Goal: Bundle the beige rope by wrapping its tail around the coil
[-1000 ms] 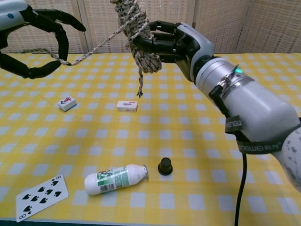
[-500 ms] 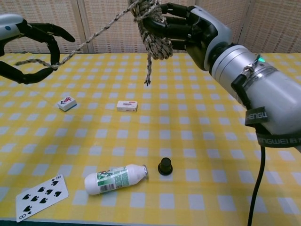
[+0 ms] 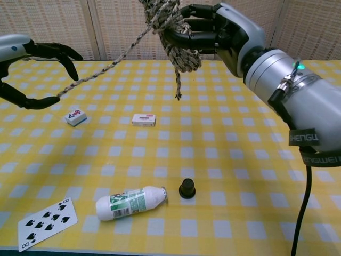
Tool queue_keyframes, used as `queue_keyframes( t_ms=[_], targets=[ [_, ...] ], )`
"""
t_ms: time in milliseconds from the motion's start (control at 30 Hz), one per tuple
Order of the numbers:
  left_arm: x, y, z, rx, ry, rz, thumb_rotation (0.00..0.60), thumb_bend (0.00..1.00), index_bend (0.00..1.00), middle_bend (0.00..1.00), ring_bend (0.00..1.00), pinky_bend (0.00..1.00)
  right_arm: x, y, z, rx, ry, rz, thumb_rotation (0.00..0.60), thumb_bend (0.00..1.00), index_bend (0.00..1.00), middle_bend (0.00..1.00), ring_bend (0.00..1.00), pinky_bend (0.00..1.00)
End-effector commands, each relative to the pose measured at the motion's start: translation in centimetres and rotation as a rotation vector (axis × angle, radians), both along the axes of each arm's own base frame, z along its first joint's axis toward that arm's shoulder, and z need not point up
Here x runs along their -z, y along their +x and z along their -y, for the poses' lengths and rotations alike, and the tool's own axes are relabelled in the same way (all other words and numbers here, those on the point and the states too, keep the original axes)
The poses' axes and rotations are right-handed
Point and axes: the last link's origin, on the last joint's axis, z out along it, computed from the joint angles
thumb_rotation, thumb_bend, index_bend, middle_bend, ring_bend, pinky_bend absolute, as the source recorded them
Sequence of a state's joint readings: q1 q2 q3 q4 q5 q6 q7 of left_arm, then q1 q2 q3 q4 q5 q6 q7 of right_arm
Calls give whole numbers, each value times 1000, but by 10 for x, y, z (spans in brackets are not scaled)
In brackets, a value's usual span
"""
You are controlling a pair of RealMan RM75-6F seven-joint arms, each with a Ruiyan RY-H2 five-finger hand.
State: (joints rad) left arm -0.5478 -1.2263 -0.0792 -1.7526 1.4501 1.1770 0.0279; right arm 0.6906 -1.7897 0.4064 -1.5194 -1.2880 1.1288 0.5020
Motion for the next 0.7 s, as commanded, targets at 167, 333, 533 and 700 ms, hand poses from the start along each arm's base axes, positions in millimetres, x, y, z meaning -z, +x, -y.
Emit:
queue_keyframes(
  t_ms=[167,333,533,700],
  targets=[
    [-11,-31,-6,-110,45,-38,600,357,303,126,82,0,-11,-13,2,-17,-56,-136,600,551,823,684,750,632],
    [-29,-57,3,-181,135,-58,600,357,314,127,81,0,-18,-26,0,-10,-50,-190,600,551,823,684,749,632],
    [-49,-90,19,-241,251,-94,600,358,322,127,83,0,-28,-37,1,10,-40,-216,600,550,823,684,745,632],
    [-60,-115,36,-295,313,-99,600,358,322,127,84,0,-36,-42,1,23,-36,-222,600,551,823,684,748,632]
  ],
)
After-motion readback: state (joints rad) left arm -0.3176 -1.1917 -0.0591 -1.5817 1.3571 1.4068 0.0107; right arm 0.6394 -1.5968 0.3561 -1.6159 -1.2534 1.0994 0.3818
